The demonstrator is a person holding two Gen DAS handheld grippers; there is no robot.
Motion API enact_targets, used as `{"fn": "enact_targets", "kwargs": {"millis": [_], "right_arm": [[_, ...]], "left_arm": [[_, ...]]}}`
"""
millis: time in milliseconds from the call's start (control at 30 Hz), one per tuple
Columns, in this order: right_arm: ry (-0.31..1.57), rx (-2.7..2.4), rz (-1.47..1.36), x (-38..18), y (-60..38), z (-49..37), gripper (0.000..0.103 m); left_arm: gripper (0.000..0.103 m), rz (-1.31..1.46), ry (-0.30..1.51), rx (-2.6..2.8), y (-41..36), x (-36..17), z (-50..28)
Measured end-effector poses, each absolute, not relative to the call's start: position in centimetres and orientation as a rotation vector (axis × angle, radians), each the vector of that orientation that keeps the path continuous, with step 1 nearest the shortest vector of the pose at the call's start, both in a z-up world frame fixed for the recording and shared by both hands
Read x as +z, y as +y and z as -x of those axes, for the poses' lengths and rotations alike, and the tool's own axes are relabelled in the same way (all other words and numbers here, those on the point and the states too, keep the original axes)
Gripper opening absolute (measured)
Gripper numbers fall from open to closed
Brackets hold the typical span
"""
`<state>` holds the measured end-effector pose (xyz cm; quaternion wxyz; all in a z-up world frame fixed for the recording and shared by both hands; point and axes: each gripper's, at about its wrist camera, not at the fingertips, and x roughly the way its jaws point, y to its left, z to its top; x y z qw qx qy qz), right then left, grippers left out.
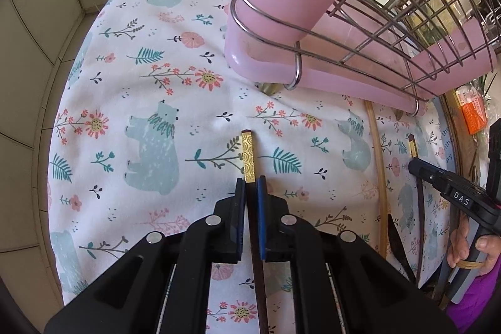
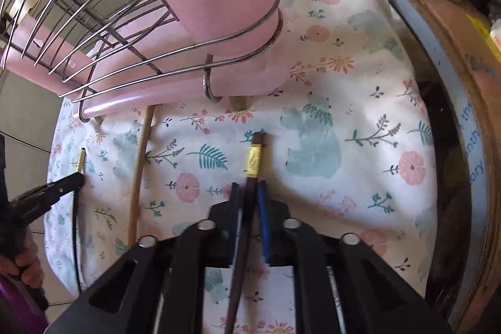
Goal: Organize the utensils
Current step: 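Lift both held chopsticks up over the pink cup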
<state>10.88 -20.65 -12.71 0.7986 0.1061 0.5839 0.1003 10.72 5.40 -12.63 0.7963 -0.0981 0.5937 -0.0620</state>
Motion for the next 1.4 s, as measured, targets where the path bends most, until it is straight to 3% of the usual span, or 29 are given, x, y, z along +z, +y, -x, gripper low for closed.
{"fn": "enact_targets", "kwargs": {"millis": [167, 567, 767, 1100, 1267, 1400], "right_arm": [[1.141, 0.252, -0.289, -10.3, -22.5, -8.9, 0.006], [0.752, 0.31, -0.322, 0.5, -24.8, -3.7, 0.006], [0.604, 0.286, -0.298, 2.8, -23.8, -1.6, 0.006], [0.442, 0.264, -0.247, 5.3, -24.0, 0.6, 0.006], [0.486, 0.257, -0.267, 3.9, -24.0, -0.4, 0.006], [0.42, 0.255, -0.245, 6.0, -24.1, 0.0, 0.006]], "left_arm": [[0.006, 0.246, 1.223, -0.158, 5.5, -11.1, -9.8], [0.005, 0.246, 0.802, -0.15, 6.7, -0.1, -4.9], [0.005, 0.246, 0.63, -0.159, 7.0, 2.9, -2.8], [0.005, 0.27, 0.547, -0.172, 7.1, 4.0, -2.2], [0.005, 0.266, 0.567, -0.164, 7.1, 3.4, -2.6], [0.005, 0.265, 0.528, -0.168, 7.5, 5.2, -2.6]]}}
